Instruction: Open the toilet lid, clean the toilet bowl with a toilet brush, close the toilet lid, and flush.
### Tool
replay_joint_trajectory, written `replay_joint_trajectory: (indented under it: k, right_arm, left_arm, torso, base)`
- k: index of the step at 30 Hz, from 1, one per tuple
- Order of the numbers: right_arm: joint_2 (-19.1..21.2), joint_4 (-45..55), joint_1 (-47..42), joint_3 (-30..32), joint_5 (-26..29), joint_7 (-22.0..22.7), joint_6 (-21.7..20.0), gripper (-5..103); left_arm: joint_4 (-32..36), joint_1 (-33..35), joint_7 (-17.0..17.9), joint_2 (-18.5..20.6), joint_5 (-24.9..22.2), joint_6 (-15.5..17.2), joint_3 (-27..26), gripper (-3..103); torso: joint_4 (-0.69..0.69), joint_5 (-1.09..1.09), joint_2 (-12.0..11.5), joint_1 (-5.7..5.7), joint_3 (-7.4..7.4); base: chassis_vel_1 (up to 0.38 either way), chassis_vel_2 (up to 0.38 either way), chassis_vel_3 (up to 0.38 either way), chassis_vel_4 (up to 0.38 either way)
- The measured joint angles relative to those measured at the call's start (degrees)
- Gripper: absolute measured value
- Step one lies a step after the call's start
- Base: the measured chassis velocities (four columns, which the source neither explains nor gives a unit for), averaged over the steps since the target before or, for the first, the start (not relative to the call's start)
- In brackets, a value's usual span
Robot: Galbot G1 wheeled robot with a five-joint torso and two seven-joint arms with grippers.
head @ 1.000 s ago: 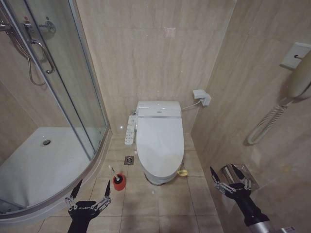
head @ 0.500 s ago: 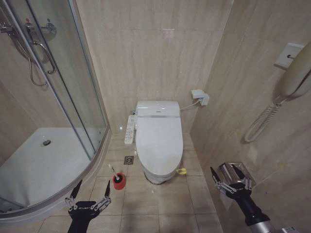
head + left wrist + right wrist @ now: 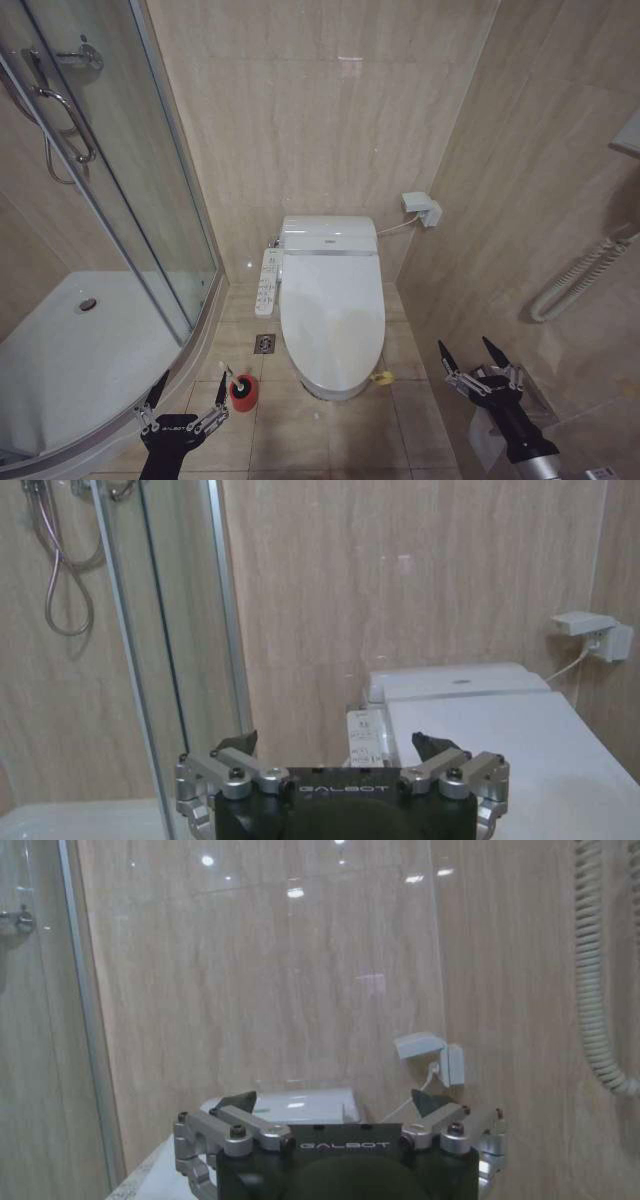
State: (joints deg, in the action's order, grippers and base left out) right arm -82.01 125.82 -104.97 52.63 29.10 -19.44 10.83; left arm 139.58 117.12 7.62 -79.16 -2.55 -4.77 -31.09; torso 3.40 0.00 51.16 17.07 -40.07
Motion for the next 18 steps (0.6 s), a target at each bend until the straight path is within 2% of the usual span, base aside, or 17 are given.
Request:
replay_joint_trajectory:
  k: [12,18]
  right_arm:
    - [-0.04,0.25,0.36,0.13,0.10,-0.73,0.11,100]
    - [-0.13,0.18,0.36,0.02,-0.22,-0.01,0.11,100]
  left_arm:
    - [0.00,0.00,0.00,0.00,0.00,0.00,0.00,100]
    - [0.00,0.00,0.00,0.00,0.00,0.00,0.01,100]
  torso:
    - [0.01,0.00,0.02,-0.06,0.02]
    - [0.01,0.00,0.02,-0.06,0.02]
  base:
    - [0.018,-0.021,-0.020,0.018]
    - [-0.053,0.056,0.040,-0.053]
